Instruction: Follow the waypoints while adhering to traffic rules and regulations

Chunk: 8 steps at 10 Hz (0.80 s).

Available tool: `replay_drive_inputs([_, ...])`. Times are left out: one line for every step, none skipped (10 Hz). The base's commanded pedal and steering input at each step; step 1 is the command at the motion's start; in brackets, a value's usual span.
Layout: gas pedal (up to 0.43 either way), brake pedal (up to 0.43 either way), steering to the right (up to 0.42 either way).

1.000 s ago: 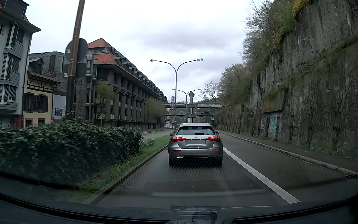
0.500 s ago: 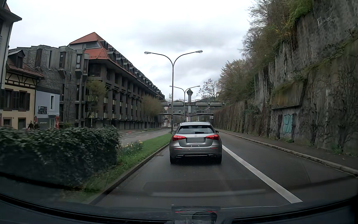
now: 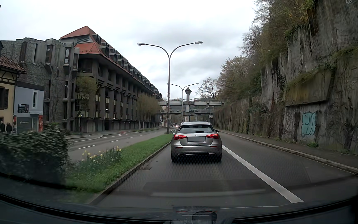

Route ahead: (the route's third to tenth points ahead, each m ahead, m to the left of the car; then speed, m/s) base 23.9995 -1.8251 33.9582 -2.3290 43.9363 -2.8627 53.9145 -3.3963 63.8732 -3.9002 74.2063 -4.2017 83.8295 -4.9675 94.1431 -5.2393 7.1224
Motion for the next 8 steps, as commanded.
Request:
replay_drive_inputs([0.079,0.000,0.010])
replay_drive_inputs([0.079,0.000,0.010])
replay_drive_inputs([0.079,0.000,0.010])
replay_drive_inputs([0.079,0.000,0.010])
replay_drive_inputs([0.079,0.000,0.010])
replay_drive_inputs([0.079,0.000,0.010])
replay_drive_inputs([0.079,0.000,0.010])
replay_drive_inputs([0.079,0.000,0.010])
